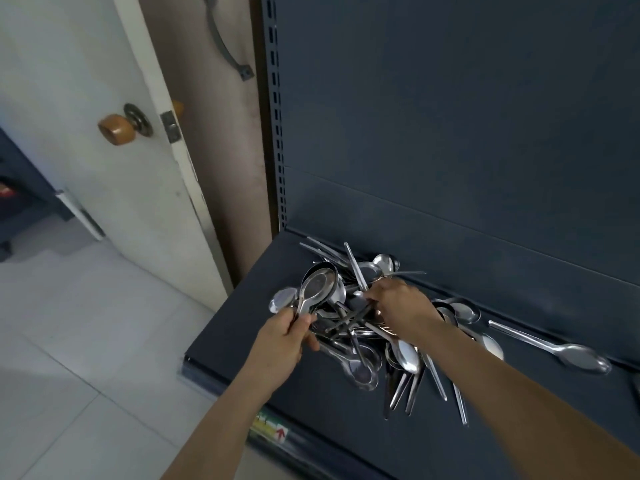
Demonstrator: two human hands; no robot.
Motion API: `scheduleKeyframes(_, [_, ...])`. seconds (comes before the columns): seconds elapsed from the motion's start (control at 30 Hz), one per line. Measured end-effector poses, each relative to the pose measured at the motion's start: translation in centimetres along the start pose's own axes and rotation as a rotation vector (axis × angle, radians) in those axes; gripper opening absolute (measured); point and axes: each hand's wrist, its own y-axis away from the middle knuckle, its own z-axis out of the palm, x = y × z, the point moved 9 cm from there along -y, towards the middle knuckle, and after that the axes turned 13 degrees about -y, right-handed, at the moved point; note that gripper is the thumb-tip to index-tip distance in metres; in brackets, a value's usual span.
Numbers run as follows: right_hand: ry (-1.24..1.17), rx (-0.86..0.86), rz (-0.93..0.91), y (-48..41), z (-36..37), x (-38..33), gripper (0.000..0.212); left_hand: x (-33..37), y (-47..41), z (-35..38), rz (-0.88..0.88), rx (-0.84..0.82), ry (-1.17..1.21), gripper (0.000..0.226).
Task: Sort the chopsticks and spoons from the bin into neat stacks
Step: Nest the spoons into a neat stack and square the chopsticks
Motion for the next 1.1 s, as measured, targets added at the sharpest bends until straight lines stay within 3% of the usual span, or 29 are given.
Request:
scheduleKeyframes(0.2, [-0.035, 0.1, -0.077, 1.4, -2.1, -0.1, 0.049, 0.7, -0.5, 0.9, -0.005, 0.014, 0.009, 0.018])
scheduleKeyframes(0.3, [-0.017, 0.24, -0.24, 2.4, -4.4, -1.8, 0.053, 1.2, -0.9, 1.7, -0.024, 0.019, 0.1, 0.017])
scheduleKeyframes(0.53, [0.166, 0.445, -0.552, 7.2, -7.1, -5.8, 0.043, 2.7, 0.3, 6.3, -0.154, -0.251, 0.392, 0.02])
scheduleKeyframes(0.6, [0.121, 0.414, -0.494, 7.6, -7.4, -5.4, 0.046, 3.2, 0.8, 7.0, -0.145, -0.286, 0.387, 0.023])
scheduleKeyframes(0.73, [-0.206, 0.342, -0.131, 7.6, -7.6, -1.5, 0.03, 3.6, 0.9, 7.6, -0.103, -0.291, 0.284, 0.033])
scheduleKeyframes(0.93, [-0.753, 0.601, 0.083, 9.6, -8.8, 3.0, 0.043, 4.6, 1.6, 9.5, -0.042, -0.343, 0.277, 0.03])
scheduleKeyframes(1.1, [-1.166, 0.626, 0.248, 10.4, -7.3, 6.2, 0.019, 4.2, 2.4, 10.0, -0.079, -0.416, 0.32, 0.022])
